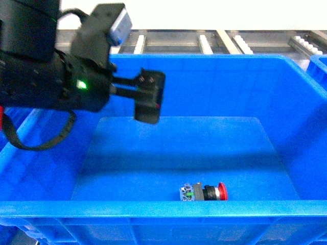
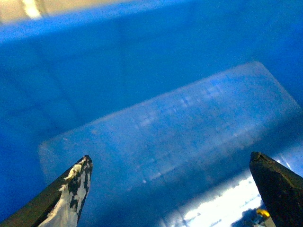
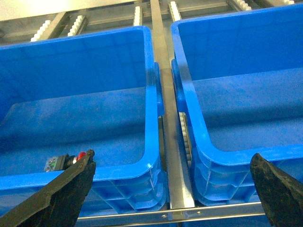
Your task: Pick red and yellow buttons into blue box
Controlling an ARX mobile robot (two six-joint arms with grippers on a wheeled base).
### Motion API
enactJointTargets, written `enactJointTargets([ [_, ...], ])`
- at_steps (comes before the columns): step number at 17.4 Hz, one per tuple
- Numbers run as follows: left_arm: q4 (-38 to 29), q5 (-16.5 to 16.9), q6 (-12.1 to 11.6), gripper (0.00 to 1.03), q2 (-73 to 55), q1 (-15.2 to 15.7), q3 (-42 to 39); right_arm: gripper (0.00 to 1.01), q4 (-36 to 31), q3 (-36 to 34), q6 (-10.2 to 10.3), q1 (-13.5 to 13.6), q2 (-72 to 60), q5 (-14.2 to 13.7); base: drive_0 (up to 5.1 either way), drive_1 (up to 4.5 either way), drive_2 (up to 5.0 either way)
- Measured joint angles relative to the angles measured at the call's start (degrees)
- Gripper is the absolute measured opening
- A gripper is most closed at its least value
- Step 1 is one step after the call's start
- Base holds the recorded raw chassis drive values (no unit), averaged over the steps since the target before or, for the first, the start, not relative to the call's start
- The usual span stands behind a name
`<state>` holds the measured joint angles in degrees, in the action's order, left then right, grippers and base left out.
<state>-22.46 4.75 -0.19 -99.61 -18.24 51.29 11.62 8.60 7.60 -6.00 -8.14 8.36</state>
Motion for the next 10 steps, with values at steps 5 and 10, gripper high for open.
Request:
enactJointTargets([
  [5,-7.32,-7.28,10.40,0.98,22.51,8.20,-13.42,0.98,0.00,0.02,0.00,0.00,0.00,0.00,0.0,0.00,0.0],
  [10,10.73,-13.55,17.57,0.98,55.84,9.18,-30.10,0.98,0.00,0.02,0.00,0.00,0.00,-0.02,0.0,0.00,0.0],
])
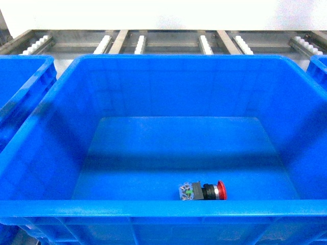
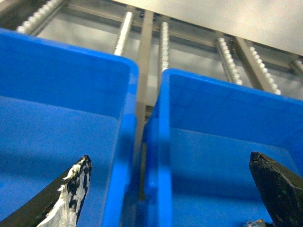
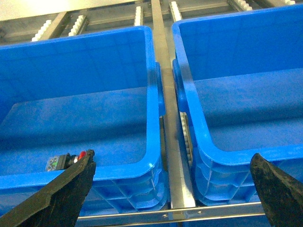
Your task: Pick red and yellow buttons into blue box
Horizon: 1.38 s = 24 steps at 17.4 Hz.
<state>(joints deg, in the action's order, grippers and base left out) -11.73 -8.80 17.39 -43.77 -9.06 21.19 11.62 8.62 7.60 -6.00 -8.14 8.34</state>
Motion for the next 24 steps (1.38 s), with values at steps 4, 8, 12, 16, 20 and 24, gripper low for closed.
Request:
enactJointTargets([
  [4,14.73,-1.75,3.65,0.98,16.35,2.29,-2.16,0.98,0.00,0.00,0.00,0.00,0.00,0.02,0.0,0.00,0.0],
  [8,15.15,-1.70,3.87,0.98,15.45,2.23,-2.34,0.98,0.00,0.00,0.00,0.00,0.00,0.00,0.0,0.00,0.0],
  [12,-1.25,8.24,-12.46,0.59,21.53,9.29,-12.00,0.57,-11.17,-5.31,-6.16,6.19,5.27,-8.22,0.0,0.00,0.0],
  [16,-0.42,8.81,-16.31,0.15,25.59,9.05,-15.32,0.13,-11.63,-7.67,-7.21,5.99,7.91,-8.17,0.0,0.00,0.0],
  [20,1.16,8.79,-16.48,0.02,29.48,9.05,-17.64,0.02,-11.34,-7.85,-7.45,5.99,7.89,-8.20,0.0,0.00,0.0],
  [24,3.28,8.79,-16.48,0.02,33.09,9.05,-18.88,0.02,-11.34,-7.85,-7.45,5.99,7.89,-8.20,0.0,0.00,0.0],
])
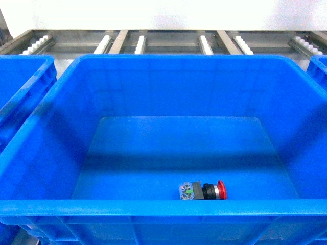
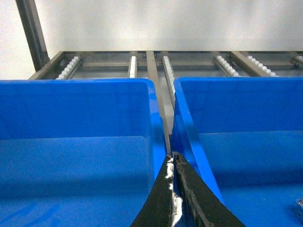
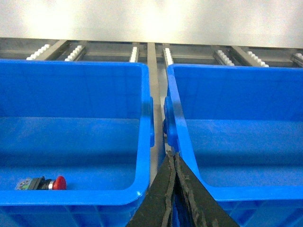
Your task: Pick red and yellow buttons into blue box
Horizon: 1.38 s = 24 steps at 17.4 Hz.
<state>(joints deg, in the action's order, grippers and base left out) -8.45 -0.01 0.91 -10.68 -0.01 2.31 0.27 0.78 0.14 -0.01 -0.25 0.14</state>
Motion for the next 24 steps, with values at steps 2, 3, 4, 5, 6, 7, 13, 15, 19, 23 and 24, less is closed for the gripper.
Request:
enactJointTargets([
  [2,9.66,0.04,-0.02,0.02,8.79,0.00,-1.46,0.02,0.00,0.00,0.00,0.00,0.00,-0.02,0.0,0.00,0.0],
  [3,7.45,0.02,-0.09,0.02,10.03,0.00,-1.25,0.02,0.02,0.00,0.00,0.00,0.00,-0.04,0.0,0.00,0.0],
  [4,8.92,0.15,-0.07,0.02,10.08,0.00,-1.46,0.02,-0.04,0.00,-0.02,0.00,0.00,0.00,0.0,0.00,0.0],
  [5,9.05,0.00,-0.07,0.02,10.10,0.00,-1.46,0.02,-0.04,0.00,0.00,0.00,0.00,0.00,0.0,0.00,0.0],
  [6,8.59,-0.04,-0.07,0.02,10.10,0.00,-1.46,0.02,0.00,0.00,-0.02,0.00,0.00,0.02,0.0,0.00,0.0],
  [7,8.68,0.00,-0.07,0.02,10.10,0.00,-1.46,0.02,0.00,0.00,-0.02,0.00,0.00,0.02,0.0,0.00,0.0],
  [13,8.68,0.00,-0.09,0.02,10.10,0.00,-1.46,0.02,0.00,0.00,0.00,0.00,0.00,0.02,0.0,0.00,0.0],
  [15,8.68,0.00,-0.07,0.04,10.10,0.00,-1.46,0.10,0.00,0.00,-0.04,0.00,0.00,0.02,0.0,0.00,0.0],
  [19,8.68,0.00,-0.07,0.31,10.10,0.00,-1.46,0.37,0.00,0.00,-0.02,0.00,0.00,0.02,0.0,0.00,0.0],
  [23,8.68,0.00,-0.07,0.55,10.10,0.00,-1.46,0.61,0.00,0.00,-0.04,0.00,0.00,0.02,0.0,0.00,0.0],
  [24,8.68,0.00,-0.07,0.60,10.10,0.00,-1.46,0.67,0.00,0.00,-0.02,0.00,0.00,0.02,0.0,0.00,0.0],
])
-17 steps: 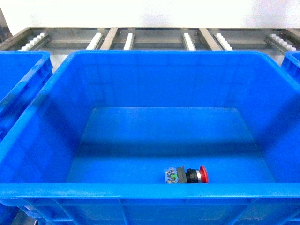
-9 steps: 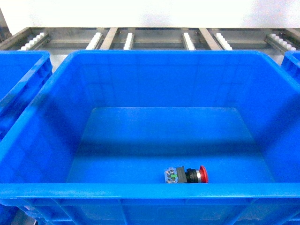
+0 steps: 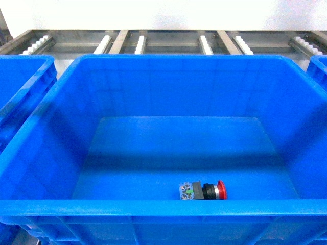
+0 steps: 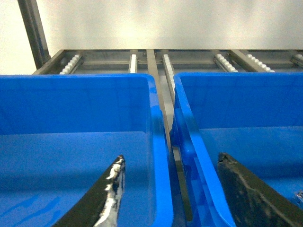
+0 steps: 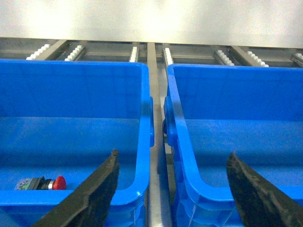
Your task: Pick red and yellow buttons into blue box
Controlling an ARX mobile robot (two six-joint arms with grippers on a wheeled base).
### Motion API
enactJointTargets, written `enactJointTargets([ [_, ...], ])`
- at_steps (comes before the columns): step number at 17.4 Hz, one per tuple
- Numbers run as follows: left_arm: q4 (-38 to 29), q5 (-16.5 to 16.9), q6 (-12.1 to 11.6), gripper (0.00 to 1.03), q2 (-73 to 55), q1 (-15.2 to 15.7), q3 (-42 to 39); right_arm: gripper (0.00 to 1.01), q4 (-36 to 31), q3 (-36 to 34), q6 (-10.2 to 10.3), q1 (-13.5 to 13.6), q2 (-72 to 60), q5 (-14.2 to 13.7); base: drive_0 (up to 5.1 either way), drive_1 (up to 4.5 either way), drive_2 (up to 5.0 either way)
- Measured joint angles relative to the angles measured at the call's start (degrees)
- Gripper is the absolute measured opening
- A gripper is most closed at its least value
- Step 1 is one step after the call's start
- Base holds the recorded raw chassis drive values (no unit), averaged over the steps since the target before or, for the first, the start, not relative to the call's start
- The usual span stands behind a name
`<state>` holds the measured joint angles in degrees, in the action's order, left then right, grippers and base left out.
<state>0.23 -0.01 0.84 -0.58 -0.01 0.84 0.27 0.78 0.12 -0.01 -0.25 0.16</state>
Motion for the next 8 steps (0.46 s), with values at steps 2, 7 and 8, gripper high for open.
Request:
enactJointTargets([
  [2,0.00,0.00,0.00,0.77,0.00,0.00,0.00,0.83,0.00,0.00,0.00,0.00,0.00,0.00,0.0,0.00,0.0],
  [7,0.00,0.00,-0.04,0.97,0.00,0.00,0.00,0.98,0.00,0.00,0.00,0.00,0.00,0.00,0.0,0.00,0.0],
  [8,0.00,0.00,-0.07,0.98,0.00,0.00,0.00,0.98,0.00,0.00,0.00,0.00,0.00,0.00,0.0,0.00,0.0],
])
